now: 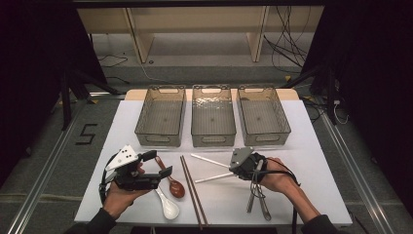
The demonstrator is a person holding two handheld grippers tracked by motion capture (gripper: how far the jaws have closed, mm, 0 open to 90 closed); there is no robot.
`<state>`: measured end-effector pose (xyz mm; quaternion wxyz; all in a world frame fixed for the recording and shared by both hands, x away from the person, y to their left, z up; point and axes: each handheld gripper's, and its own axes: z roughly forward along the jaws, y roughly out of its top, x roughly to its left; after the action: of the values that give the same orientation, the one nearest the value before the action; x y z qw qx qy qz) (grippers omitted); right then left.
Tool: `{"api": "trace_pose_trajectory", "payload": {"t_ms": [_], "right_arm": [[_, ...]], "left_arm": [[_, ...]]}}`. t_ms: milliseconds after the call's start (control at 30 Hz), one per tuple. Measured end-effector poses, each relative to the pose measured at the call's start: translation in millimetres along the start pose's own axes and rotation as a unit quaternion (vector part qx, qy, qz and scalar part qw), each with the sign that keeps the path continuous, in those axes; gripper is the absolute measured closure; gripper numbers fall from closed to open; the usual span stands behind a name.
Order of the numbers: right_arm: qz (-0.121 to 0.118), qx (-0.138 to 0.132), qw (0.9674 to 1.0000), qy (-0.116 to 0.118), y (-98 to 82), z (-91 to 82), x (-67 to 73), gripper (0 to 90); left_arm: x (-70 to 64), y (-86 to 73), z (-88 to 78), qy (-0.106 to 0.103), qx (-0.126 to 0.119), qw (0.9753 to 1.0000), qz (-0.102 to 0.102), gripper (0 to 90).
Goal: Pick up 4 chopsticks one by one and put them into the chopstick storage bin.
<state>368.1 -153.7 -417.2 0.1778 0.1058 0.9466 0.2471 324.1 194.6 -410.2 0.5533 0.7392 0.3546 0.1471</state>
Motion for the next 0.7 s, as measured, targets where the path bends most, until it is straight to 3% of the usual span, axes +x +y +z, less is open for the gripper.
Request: {"api": "trace_pose_trajectory", "payload": {"t_ms": [67,100,167,467,600,700], "right_arm": [[0.004,-0.004,1.0,0.0,0.9,-1.1,-0.4,85.5],[0.025,-0.018,0.9995,-0.009,3.5,-2.4,-0.5,85.5],[0.036,-0.027,0.9989,-0.013,5.9,-4.0,-0.8,85.4],[0.072,-0.072,0.9944,-0.026,16.9,-7.7,3.6,85.4],[0.087,-0.075,0.9928,-0.035,21.3,-5.4,7.1,85.3],[0.087,-0.077,0.9926,-0.035,23.2,-4.9,9.1,85.3]], "left_arm": [[-0.1,0.7,2.4,-0.002,0.002,0.9999,-0.011,16.5],[0.1,1.4,3.6,-0.001,0.002,0.9999,-0.011,16.5],[0.4,2.9,5.6,0.0,0.0,0.9998,-0.021,16.5],[-4.5,11.7,21.7,-0.004,0.002,0.9982,-0.06,16.4],[-5.9,16.0,29.9,0.0,0.002,0.9969,-0.079,16.5],[-6.2,18.6,33.6,0.008,0.007,0.9971,-0.076,16.4]]}}
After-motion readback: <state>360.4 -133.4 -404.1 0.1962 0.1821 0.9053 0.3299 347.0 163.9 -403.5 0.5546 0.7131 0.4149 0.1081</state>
